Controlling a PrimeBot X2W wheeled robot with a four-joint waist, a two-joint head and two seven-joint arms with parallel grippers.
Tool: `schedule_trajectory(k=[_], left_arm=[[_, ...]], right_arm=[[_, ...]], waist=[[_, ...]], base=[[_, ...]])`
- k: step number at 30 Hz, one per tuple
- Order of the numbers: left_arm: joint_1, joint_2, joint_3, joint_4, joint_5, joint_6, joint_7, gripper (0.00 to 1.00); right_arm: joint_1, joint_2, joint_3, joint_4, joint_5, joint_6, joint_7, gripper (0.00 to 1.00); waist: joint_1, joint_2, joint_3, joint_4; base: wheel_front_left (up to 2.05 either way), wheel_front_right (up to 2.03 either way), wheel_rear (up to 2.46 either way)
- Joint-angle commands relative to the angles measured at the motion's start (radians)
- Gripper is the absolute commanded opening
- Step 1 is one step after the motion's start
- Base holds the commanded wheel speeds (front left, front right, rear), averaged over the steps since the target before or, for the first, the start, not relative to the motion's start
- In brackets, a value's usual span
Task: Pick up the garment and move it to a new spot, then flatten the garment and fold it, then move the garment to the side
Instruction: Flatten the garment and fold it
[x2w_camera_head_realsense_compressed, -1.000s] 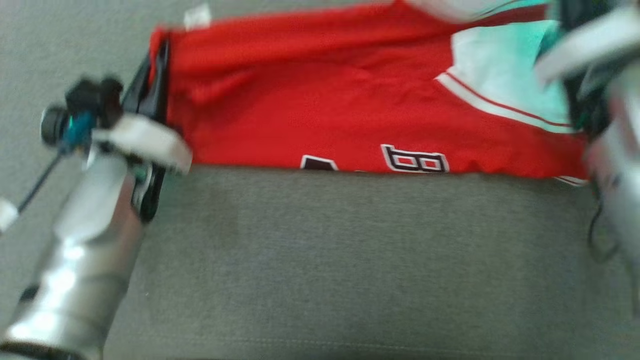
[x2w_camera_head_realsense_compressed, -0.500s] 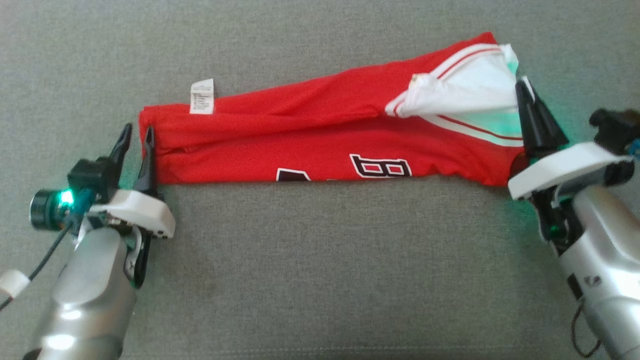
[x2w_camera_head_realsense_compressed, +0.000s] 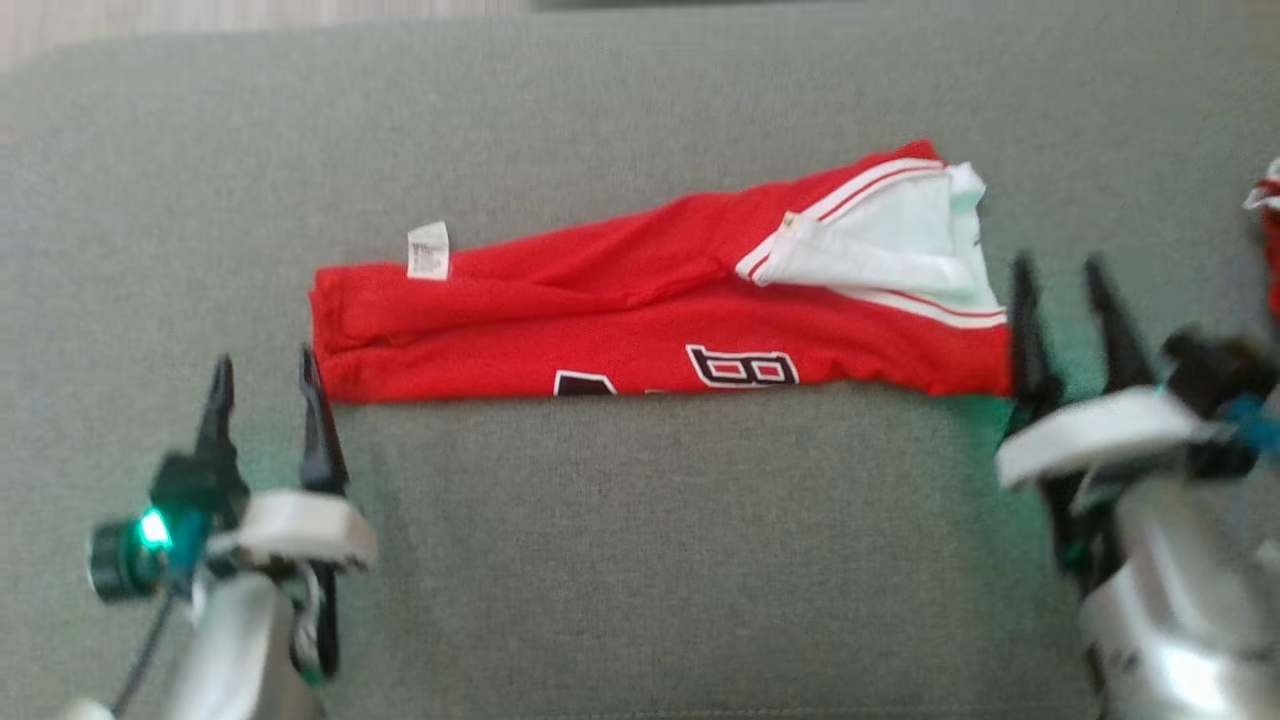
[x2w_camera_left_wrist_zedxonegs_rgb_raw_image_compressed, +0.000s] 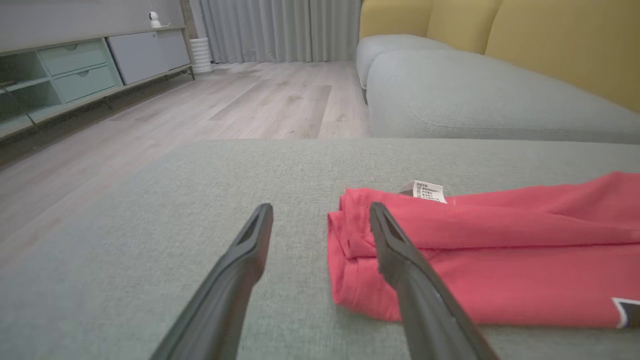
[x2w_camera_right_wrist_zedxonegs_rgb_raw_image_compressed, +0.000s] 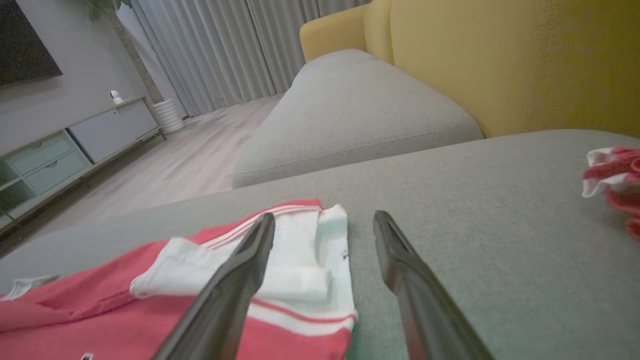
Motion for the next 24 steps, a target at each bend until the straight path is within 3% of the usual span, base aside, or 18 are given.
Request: schedule_trajectory(k=[1, 7, 16, 21, 24], left_arm=[[0.034, -0.005, 0.062, -0.059, 0.018, 0.008, -0.005, 1.00], [0.184, -0.078, 0.113, -0.121, 0.057, -0.019, -0.005, 1.00], [0.284, -0.112, 0.151, -0.169, 0.076, -0.057, -0.005, 1.00], [0.281, -0.115, 0.137, -0.176, 0.067, -0.063, -0.005, 1.00], [0.254, -0.115, 0.105, -0.172, 0.044, -0.061, -0.005, 1.00]], right_arm=[[0.049, 0.042, -0.010, -0.035, -0.056, 0.003, -0.011, 1.00], [0.155, 0.111, -0.077, -0.019, -0.147, 0.003, -0.011, 1.00], [0.184, 0.125, -0.079, 0.017, -0.165, 0.003, -0.011, 1.00], [0.129, 0.126, -0.073, 0.062, -0.169, 0.003, -0.011, 1.00], [0.009, 0.124, -0.082, 0.142, -0.187, 0.003, -0.004, 1.00]], waist=[[0.0001, -0.0001, -0.053, -0.004], [0.0001, -0.0001, -0.135, -0.002], [0.0001, -0.0001, -0.155, 0.004], [0.0001, -0.0001, -0.118, 0.012], [0.0001, -0.0001, -0.071, 0.027]], base=[[0.00, 0.00, 0.00], [0.00, 0.00, 0.00], [0.00, 0.00, 0.00], [0.00, 0.00, 0.00], [0.00, 0.00, 0.00]])
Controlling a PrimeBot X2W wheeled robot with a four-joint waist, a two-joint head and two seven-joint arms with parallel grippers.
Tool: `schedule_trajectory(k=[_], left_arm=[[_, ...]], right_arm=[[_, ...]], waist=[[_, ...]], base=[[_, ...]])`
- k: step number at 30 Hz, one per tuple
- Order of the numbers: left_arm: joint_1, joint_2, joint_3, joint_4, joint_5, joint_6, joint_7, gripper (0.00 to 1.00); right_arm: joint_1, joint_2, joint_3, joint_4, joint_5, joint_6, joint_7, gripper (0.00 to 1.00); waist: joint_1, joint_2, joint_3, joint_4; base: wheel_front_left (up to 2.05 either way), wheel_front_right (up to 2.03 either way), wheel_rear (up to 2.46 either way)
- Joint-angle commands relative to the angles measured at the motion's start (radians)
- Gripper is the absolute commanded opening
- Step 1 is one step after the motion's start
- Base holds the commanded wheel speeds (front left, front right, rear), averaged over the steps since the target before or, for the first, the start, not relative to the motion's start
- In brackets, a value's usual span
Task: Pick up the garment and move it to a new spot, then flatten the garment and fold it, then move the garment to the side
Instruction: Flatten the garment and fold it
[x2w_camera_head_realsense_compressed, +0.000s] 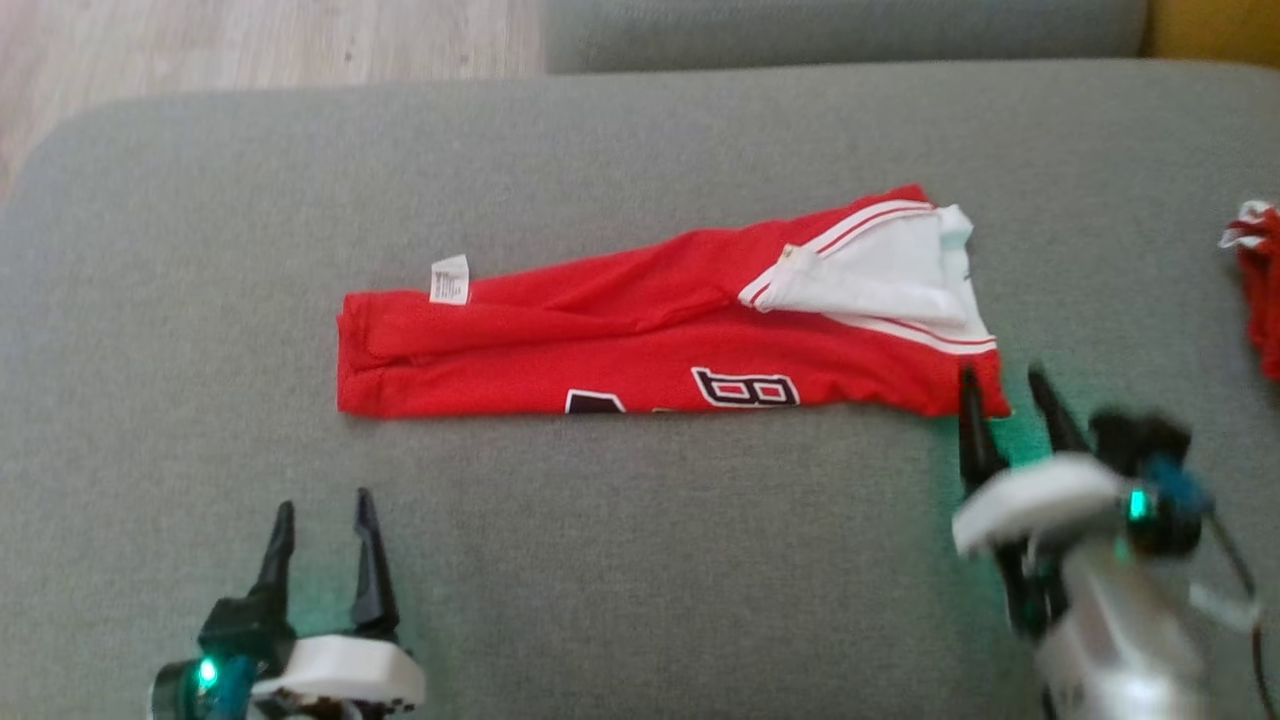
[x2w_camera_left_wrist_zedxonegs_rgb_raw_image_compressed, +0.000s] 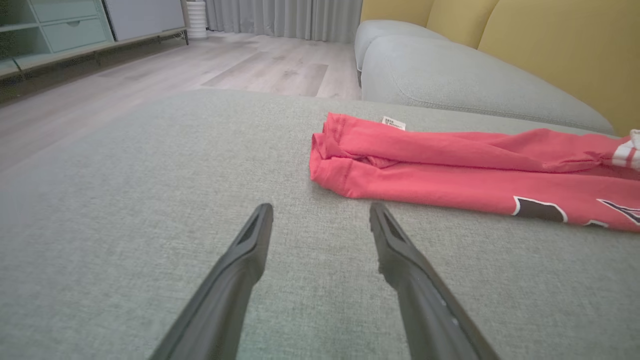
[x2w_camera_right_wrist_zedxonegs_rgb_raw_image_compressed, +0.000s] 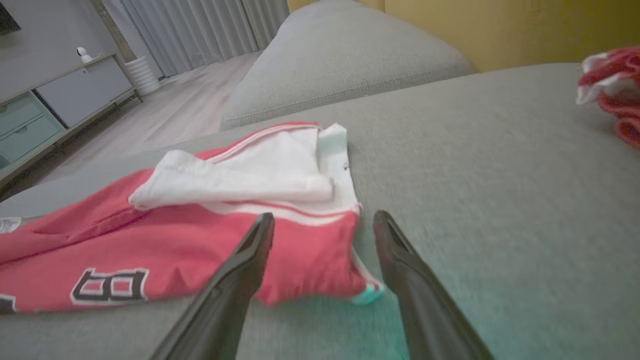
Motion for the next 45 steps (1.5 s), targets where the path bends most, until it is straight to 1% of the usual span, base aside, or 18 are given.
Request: schedule_trajectory(k=[1, 4, 7, 10, 14, 20, 24, 30, 35, 36, 37, 38, 42, 45], left_arm=[[-0.050, 0.001, 0.017, -0.027, -0.006, 0.003, -0.005, 1.00], [-0.073, 0.001, -0.013, -0.024, -0.017, 0.003, -0.005, 1.00], [-0.088, 0.001, -0.032, -0.018, -0.038, 0.013, -0.005, 1.00], [-0.098, 0.001, -0.025, -0.016, -0.065, 0.029, -0.005, 1.00], [-0.107, 0.001, 0.007, -0.027, -0.056, 0.036, -0.005, 1.00], [-0.111, 0.001, 0.035, -0.037, -0.049, 0.030, -0.005, 1.00], [-0.114, 0.001, 0.018, -0.031, -0.051, 0.025, -0.005, 1.00], [-0.124, 0.001, -0.019, -0.020, -0.064, 0.031, -0.005, 1.00], [-0.129, 0.001, -0.029, -0.011, -0.070, 0.028, -0.005, 1.00], [-0.129, 0.001, -0.029, -0.009, -0.071, 0.028, -0.005, 1.00], [-0.129, 0.001, -0.029, -0.007, -0.072, 0.027, -0.005, 1.00], [-0.128, 0.001, -0.028, -0.006, -0.072, 0.027, -0.005, 1.00], [-0.125, 0.001, -0.023, 0.002, -0.069, 0.025, -0.005, 1.00], [-0.119, 0.001, -0.020, 0.008, -0.069, 0.025, -0.005, 1.00]], right_arm=[[-0.080, -0.002, 0.012, -0.013, -0.009, 0.003, -0.001, 1.00], [-0.163, -0.014, -0.011, 0.059, -0.036, 0.003, 0.014, 1.00], [-0.222, -0.018, -0.037, 0.143, -0.054, 0.003, 0.042, 1.00], [-0.256, -0.021, -0.069, 0.214, -0.063, 0.003, 0.055, 1.00], [-0.272, -0.023, -0.096, 0.283, -0.072, 0.003, 0.043, 1.00], [-0.287, -0.019, -0.119, 0.346, -0.052, 0.003, 0.020, 1.00], [-0.304, -0.019, -0.125, 0.377, -0.038, 0.003, 0.012, 1.00], [-0.328, -0.033, -0.153, 0.419, -0.053, 0.003, 0.003, 1.00], [-0.337, -0.019, -0.128, 0.471, -0.077, 0.003, 0.014, 1.00], [-0.336, -0.016, -0.122, 0.477, -0.073, 0.003, 0.016, 0.73], [-0.335, -0.013, -0.115, 0.482, -0.068, 0.003, 0.017, 0.43], [-0.334, -0.010, -0.107, 0.485, -0.064, 0.003, 0.018, 0.00], [-0.334, -0.005, -0.081, 0.490, -0.038, 0.003, 0.017, 0.00], [-0.333, -0.010, -0.077, 0.470, -0.017, 0.003, 0.003, 0.00]], waist=[[-0.0001, -0.0001, 0.029, 0.015], [-0.0001, -0.0001, 0.061, 0.036], [-0.0001, -0.0001, 0.083, 0.056], [-0.0001, -0.0001, 0.099, 0.076], [-0.0001, -0.0001, 0.114, 0.091], [-0.0001, -0.0001, 0.129, 0.094], [-0.0001, -0.0001, 0.138, 0.093], [-0.0001, -0.0001, 0.148, 0.097], [-0.0001, -0.0001, 0.150, 0.105], [-0.0001, -0.0001, 0.150, 0.106], [-0.0001, -0.0001, 0.150, 0.107], [-0.0001, -0.0001, 0.149, 0.107], [-0.0001, -0.0001, 0.144, 0.105], [-0.0001, -0.0001, 0.131, 0.099]], base=[[0.00, 0.00, 0.00], [0.00, 0.00, 0.00], [0.00, 0.00, 0.00], [0.00, 0.00, 0.00], [0.00, 0.00, 0.00], [0.00, 0.00, 0.00], [0.00, 0.00, 0.00], [0.00, 0.00, 0.00], [0.00, 0.00, 0.00], [0.00, 0.00, 0.00], [0.00, 0.00, 0.00], [0.00, 0.00, 0.00], [0.00, 0.00, 0.00], [0.00, 0.00, 0.00]])
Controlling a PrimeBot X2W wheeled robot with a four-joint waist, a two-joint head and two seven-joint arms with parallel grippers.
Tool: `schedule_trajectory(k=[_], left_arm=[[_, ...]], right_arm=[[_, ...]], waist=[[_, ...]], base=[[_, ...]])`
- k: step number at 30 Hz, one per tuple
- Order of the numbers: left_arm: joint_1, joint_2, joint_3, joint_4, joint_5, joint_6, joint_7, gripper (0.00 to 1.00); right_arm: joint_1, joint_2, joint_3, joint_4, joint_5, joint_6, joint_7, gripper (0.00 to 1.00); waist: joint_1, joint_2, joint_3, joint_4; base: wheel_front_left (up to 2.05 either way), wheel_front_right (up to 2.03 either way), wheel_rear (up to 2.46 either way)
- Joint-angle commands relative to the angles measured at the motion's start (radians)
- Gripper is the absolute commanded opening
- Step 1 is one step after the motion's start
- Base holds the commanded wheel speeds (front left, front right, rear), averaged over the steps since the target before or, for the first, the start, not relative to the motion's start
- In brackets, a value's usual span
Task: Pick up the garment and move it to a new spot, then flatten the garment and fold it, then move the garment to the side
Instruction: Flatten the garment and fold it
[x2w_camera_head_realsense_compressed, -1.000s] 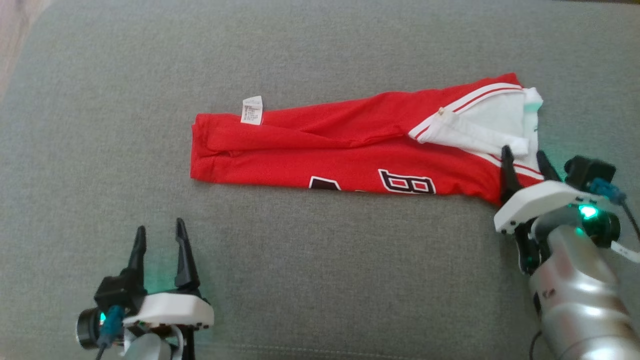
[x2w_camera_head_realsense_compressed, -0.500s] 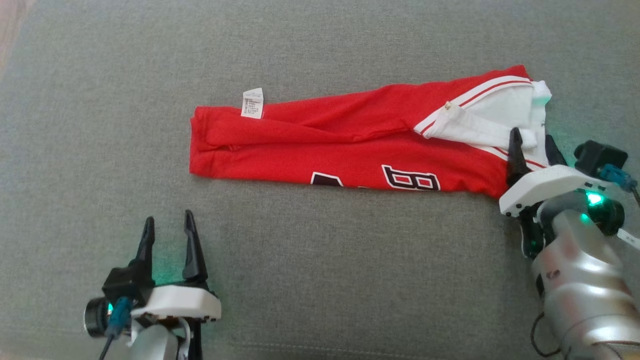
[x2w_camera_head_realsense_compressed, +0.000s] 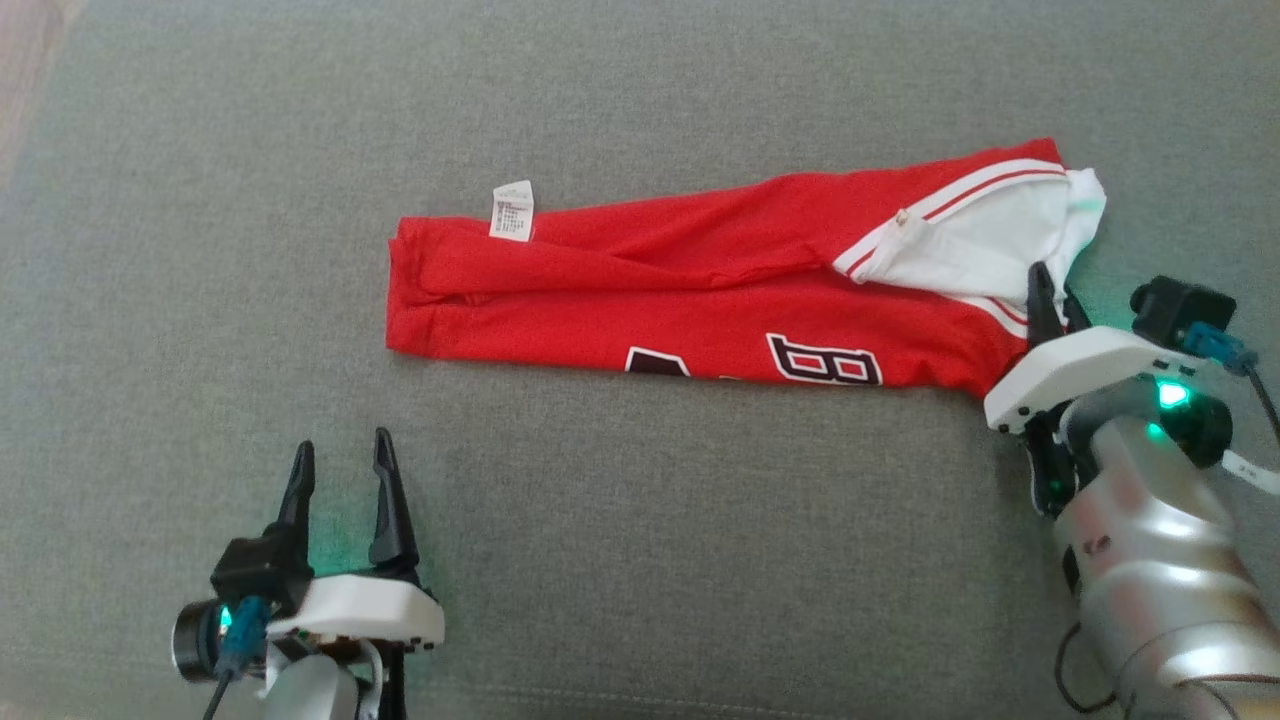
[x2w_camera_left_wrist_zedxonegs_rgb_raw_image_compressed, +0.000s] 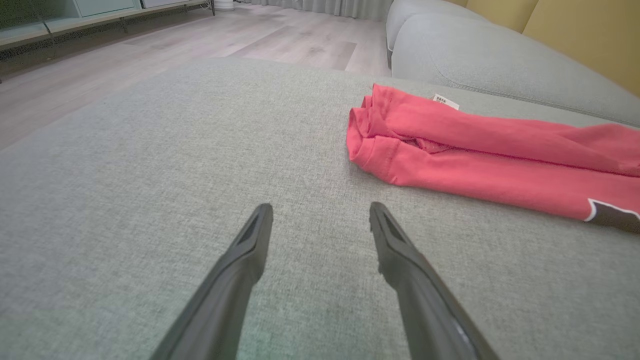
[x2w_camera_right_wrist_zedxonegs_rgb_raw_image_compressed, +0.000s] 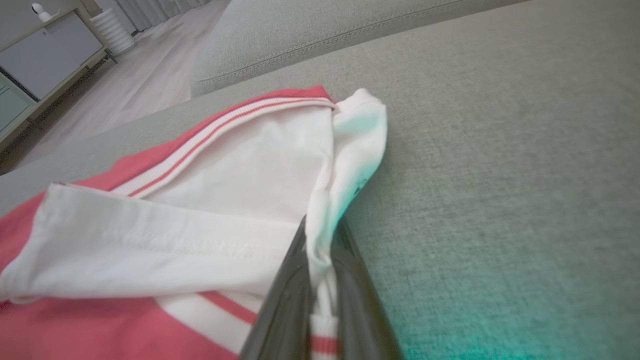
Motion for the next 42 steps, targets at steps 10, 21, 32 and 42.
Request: schedule_trajectory(k=[10, 21, 32, 42], left_arm=[[0.008, 0.006, 0.009, -0.031, -0.004, -0.019, -0.005, 1.00], [0.009, 0.006, -0.050, -0.033, -0.004, -0.018, -0.005, 1.00], [0.016, 0.006, -0.127, -0.035, -0.021, -0.016, -0.005, 1.00], [0.027, 0.006, -0.192, -0.035, -0.040, -0.007, -0.005, 1.00]], right_arm=[[0.086, -0.107, -0.013, -0.199, 0.037, 0.003, -0.005, 0.00], [0.148, -0.036, 0.319, -0.491, 0.147, 0.003, -0.005, 0.00], [0.122, 0.016, 0.534, -0.504, 0.287, 0.003, 0.036, 0.00], [0.060, 0.034, 0.578, -0.406, 0.333, 0.003, 0.038, 1.00]], waist=[[-0.0001, 0.0000, -0.062, -0.030], [-0.0001, 0.0000, -0.081, 0.007], [-0.0001, 0.0000, -0.080, 0.182], [-0.0001, 0.0000, -0.075, 0.314]], base=[[0.00, 0.00, 0.00], [0.00, 0.00, 0.00], [0.00, 0.00, 0.00], [0.00, 0.00, 0.00]])
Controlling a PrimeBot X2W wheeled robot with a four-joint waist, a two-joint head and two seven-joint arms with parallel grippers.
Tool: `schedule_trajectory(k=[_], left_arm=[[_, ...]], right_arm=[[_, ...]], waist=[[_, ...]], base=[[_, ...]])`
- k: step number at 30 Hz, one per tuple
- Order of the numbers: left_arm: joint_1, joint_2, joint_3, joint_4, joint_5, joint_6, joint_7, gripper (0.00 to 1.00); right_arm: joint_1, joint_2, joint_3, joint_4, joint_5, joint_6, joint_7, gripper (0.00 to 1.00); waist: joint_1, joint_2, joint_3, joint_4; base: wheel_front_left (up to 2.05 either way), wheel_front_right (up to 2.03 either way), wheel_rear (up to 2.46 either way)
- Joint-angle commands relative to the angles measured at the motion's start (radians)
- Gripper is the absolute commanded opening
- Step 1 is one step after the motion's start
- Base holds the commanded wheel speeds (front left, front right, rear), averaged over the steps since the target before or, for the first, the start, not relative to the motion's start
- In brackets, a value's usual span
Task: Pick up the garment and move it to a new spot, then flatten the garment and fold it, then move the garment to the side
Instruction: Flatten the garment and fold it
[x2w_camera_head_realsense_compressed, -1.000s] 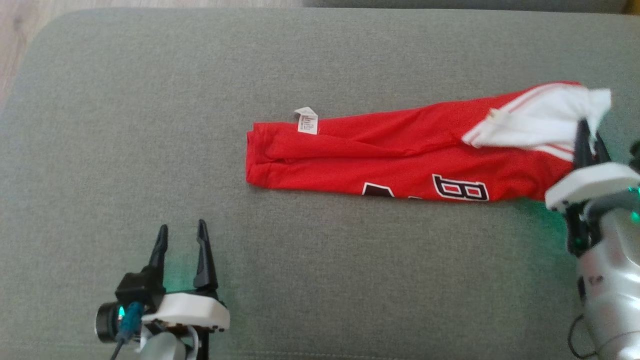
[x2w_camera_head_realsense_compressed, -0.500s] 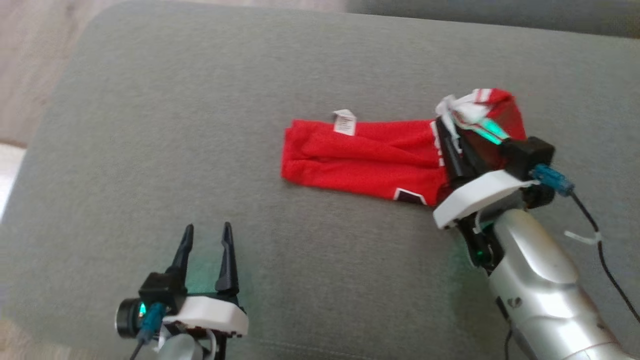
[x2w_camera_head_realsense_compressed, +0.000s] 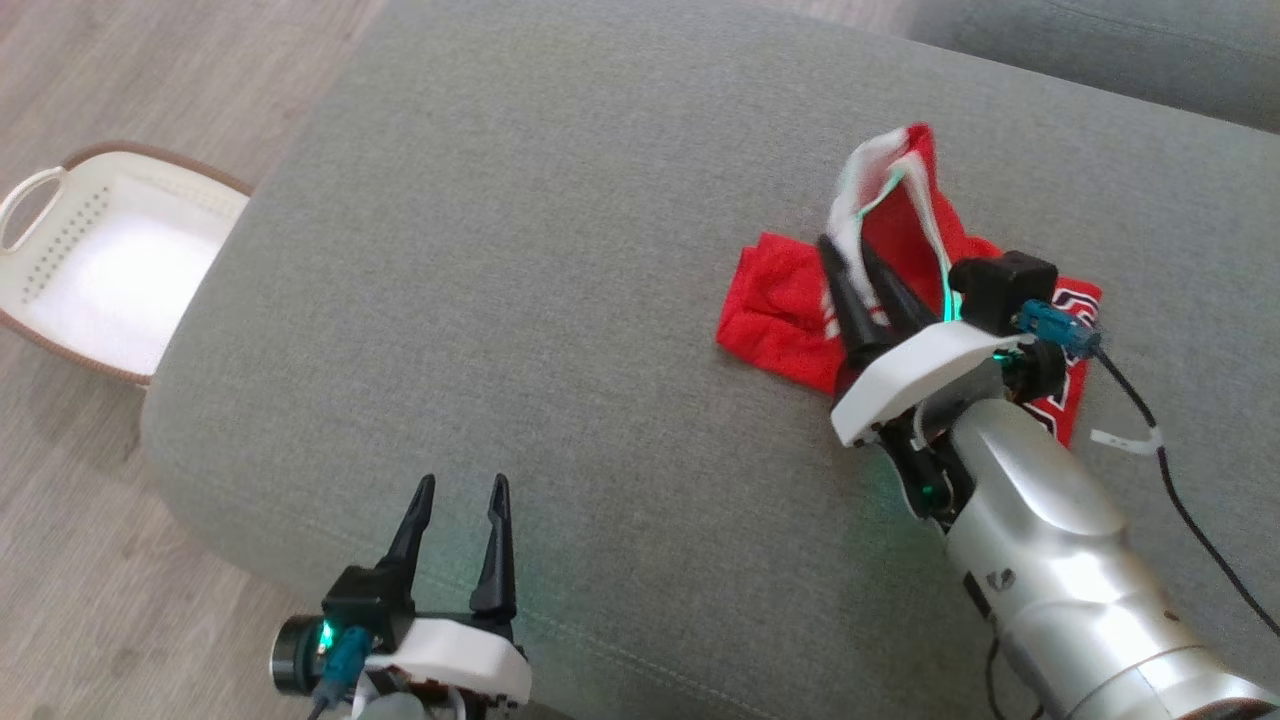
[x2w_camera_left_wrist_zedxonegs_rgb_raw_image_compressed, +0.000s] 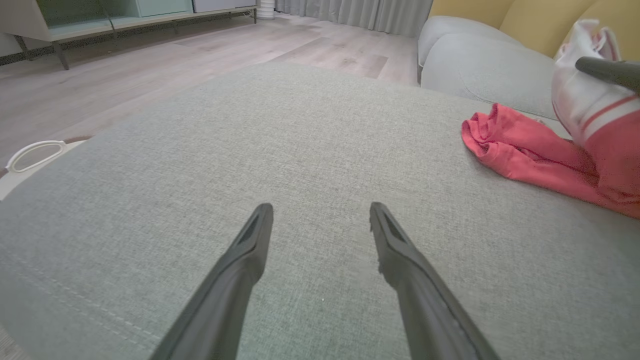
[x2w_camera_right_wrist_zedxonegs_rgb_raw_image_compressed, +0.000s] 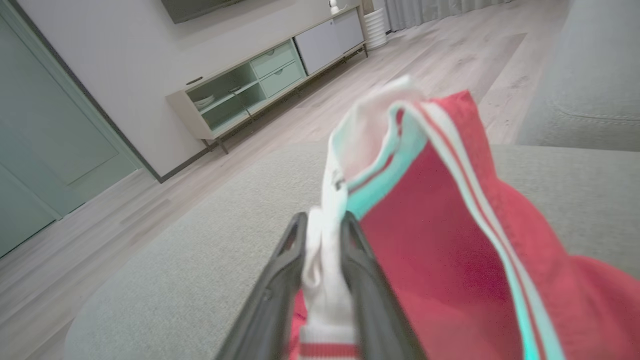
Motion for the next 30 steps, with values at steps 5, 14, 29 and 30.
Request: schedule_trajectory(k=[5, 14, 29, 30], left_arm=[[-0.026, 0.006, 0.033, -0.033, -0.003, 0.015, -0.005, 1.00], [-0.092, 0.006, 0.093, -0.055, 0.048, 0.010, -0.005, 1.00], [-0.016, 0.006, 0.228, -0.055, 0.111, 0.010, -0.005, 1.00], [-0.016, 0.006, 0.228, -0.055, 0.111, 0.010, -0.005, 1.00]], right_arm=[[-0.039, 0.025, 0.044, -0.042, 0.038, 0.003, -0.037, 1.00], [0.068, 0.000, -0.237, -0.182, -0.126, 0.003, -0.053, 1.00], [0.359, 0.025, -0.470, -0.261, -0.406, 0.003, -0.053, 1.00], [0.359, 0.025, -0.470, -0.261, -0.406, 0.003, -0.053, 1.00]], waist=[[0.0000, 0.0000, -0.002, -0.028], [0.0000, 0.0000, -0.040, -0.217], [0.0000, 0.0000, -0.106, -0.400], [0.0000, 0.0000, -0.106, -0.400]], base=[[0.00, 0.00, 0.00], [0.00, 0.00, 0.00], [0.00, 0.00, 0.00], [0.00, 0.00, 0.00]])
